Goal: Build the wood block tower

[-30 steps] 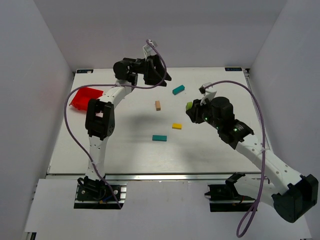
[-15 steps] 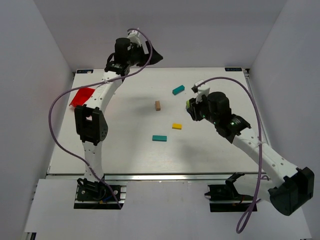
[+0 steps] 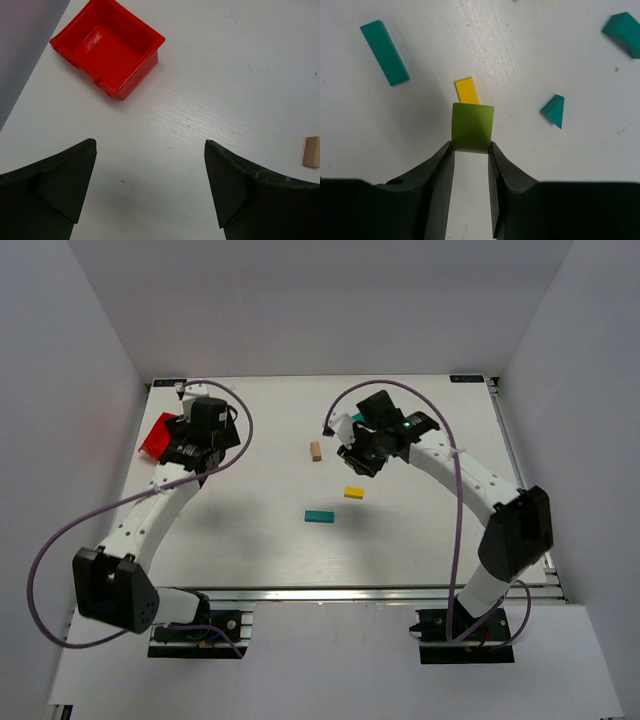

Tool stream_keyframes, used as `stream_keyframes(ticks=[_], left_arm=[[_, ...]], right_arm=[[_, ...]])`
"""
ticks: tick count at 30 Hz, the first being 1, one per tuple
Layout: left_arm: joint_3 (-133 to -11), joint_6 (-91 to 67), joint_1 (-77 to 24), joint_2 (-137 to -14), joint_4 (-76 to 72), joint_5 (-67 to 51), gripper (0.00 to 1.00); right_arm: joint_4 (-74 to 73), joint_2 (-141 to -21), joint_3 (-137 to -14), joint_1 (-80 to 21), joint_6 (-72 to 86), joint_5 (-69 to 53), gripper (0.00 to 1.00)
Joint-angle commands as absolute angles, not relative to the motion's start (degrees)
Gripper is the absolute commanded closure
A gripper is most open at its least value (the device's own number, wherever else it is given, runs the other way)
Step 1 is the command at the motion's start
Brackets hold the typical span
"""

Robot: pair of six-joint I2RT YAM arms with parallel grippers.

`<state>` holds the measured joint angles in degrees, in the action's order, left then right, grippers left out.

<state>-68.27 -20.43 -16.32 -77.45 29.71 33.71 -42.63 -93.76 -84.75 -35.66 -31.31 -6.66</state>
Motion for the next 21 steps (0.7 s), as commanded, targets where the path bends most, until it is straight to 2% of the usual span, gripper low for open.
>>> stream_keyframes(ticks=[1,6,15,21], left_arm=[[-62.8,-20.0,-16.2,-72.1,24.9,36.2,0.02],[-57.7,-18.6,-16.0,-69.3,20.3,35.9,0.02],[-62.1,-19.2,-16.0,-69.0,26.9,41.8,0.02],[-66.2,-27.1,-15.9,-66.5,35.2,49.9,0.02]], right_arm=[[-52.5,-99.4,-91.2,-38.5,-38.7,-8.0,1.00],[-56.6,-106.7,-99.7,-42.8,-42.2,-6.1,1.00],[-51.2,-111.3,-94.8,-50.1,-45.3,-3.1,1.00],[-51.9,-113.9,-95.1,-52.6,-44.8,-2.2,1.00]])
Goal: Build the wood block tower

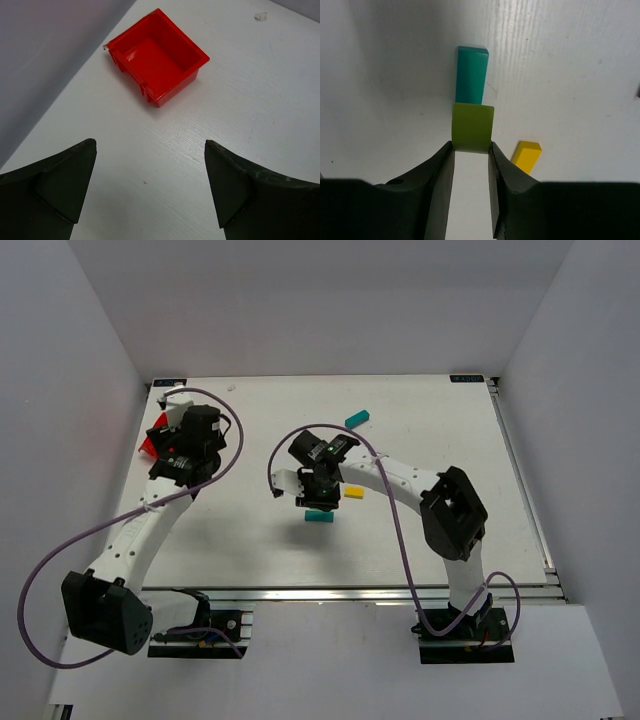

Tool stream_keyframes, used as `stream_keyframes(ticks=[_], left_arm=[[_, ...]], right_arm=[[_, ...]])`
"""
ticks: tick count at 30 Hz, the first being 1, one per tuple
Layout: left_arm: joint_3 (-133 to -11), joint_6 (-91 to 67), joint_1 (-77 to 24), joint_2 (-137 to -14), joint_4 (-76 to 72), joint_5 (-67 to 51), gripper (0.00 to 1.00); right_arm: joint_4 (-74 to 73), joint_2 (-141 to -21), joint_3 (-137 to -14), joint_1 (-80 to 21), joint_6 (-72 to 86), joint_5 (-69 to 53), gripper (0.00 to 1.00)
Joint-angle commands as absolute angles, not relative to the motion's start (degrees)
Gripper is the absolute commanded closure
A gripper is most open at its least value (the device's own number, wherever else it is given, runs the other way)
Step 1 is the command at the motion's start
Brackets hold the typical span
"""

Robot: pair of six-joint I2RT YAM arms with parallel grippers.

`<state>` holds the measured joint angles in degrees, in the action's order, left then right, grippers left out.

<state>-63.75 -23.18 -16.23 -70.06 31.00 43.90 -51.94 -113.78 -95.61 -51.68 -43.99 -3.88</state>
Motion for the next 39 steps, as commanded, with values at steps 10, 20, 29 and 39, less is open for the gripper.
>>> stream_keyframes(ticks=[10,20,29,39], left_arm=[[-62.8,-27.1,-16.0,-63.0,32.3,50.7,0.02],[-61.4,-27.2,-16.0,-63.9,31.6,51.9,0.02],[-61.1,-27.1,-16.0,-63.6,31.1,52.1,0.02],[-60.6,-26.6,-16.0,-63.6,30.3,52.2,0.02]], right_arm=[[-50.1,-117.9,-95.3,-54.8,-42.8,4.4,1.00],[-51.2,-120.3,-96.6,-55.8,-41.4,5.0,1.00],[-51.3,-122.2,-99.9,-56.0,-40.8,5.3,1.00],[-52.4,-122.3,-100.1,-56.4,-42.0,5.4,1.00]])
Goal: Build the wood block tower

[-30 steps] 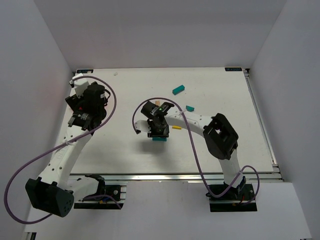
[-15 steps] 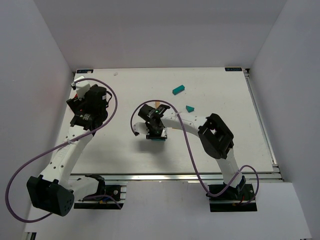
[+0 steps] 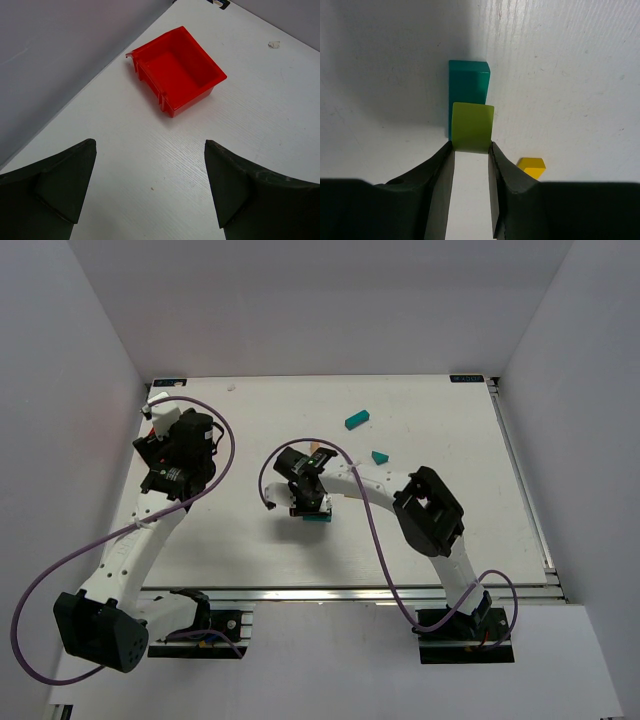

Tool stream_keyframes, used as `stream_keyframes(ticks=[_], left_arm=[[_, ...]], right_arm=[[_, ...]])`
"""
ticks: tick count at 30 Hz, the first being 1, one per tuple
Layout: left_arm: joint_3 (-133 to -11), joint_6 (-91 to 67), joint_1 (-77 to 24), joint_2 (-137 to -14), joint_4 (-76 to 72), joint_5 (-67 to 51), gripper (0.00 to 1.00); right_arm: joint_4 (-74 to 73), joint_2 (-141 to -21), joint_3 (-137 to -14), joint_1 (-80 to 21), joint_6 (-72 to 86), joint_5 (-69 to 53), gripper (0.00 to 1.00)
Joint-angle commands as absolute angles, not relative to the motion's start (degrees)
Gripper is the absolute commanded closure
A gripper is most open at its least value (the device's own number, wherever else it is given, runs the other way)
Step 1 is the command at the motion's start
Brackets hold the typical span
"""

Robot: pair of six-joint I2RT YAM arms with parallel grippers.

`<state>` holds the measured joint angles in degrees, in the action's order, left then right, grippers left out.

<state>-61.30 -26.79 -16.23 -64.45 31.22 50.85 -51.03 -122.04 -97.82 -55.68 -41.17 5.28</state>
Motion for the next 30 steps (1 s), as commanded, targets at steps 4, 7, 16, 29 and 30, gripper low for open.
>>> stream_keyframes(ticks=[4,7,16,29,30], left_arm=[[-60.6,-26.7,-16.0,-63.5,30.3,52.3,0.02],[-60.5,-26.7,-16.0,-63.5,30.2,52.6,0.02],[-60.7,-26.6,-16.0,-64.2,30.7,52.6,0.02],[-60.8,-26.7,-16.0,-64.2,30.7,52.6,0.02],[-60.6,-26.7,-16.0,-64.2,30.6,52.6,0.02]], right_arm=[[-51.9,-122.6,-100.2,-56.7,-42.3,5.8,1.00],[-51.6,-122.8,-100.5,-56.8,-42.3,5.9,1.00],[-50.9,-123.2,-100.0,-56.7,-42.2,6.8,1.00],[-51.3,-123.0,-99.4,-57.0,-42.7,6.9,0.94],[-51.3,-123.0,-99.3,-57.0,-42.7,7.1,0.93]])
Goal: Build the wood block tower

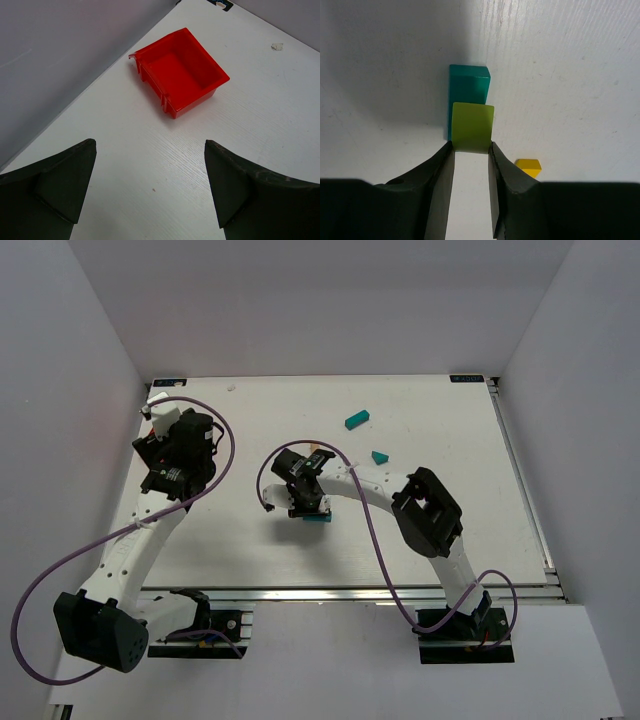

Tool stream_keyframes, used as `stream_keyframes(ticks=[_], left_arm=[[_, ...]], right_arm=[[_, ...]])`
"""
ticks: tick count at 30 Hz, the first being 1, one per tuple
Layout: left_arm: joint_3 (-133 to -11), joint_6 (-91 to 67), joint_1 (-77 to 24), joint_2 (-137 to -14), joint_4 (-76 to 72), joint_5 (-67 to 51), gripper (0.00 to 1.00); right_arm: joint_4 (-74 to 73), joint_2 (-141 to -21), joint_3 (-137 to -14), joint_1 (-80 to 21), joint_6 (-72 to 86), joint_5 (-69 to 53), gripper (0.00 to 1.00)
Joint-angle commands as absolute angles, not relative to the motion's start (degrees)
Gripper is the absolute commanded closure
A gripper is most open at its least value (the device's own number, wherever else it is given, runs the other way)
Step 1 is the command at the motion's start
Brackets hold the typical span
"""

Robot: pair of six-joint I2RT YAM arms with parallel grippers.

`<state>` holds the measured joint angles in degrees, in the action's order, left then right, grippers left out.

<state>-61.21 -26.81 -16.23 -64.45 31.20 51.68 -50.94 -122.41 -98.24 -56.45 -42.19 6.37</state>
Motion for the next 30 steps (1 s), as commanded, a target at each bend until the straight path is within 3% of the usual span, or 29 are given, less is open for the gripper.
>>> stream_keyframes(ticks=[1,23,30], left_arm=[[-60.6,-26.8,-16.0,-64.3,30.6,52.7,0.02],[-60.5,-26.5,-16.1,-64.6,30.4,53.3,0.02],[-60.7,-26.5,-16.1,-65.0,30.5,53.3,0.02]], right_arm=[[-51.4,-123.0,-99.2,-56.9,-42.7,7.1,0.93],[-51.2,-123.3,-99.1,-57.2,-43.2,7.3,0.62],[-51.9,-123.4,-99.5,-57.2,-43.3,6.4,0.58]])
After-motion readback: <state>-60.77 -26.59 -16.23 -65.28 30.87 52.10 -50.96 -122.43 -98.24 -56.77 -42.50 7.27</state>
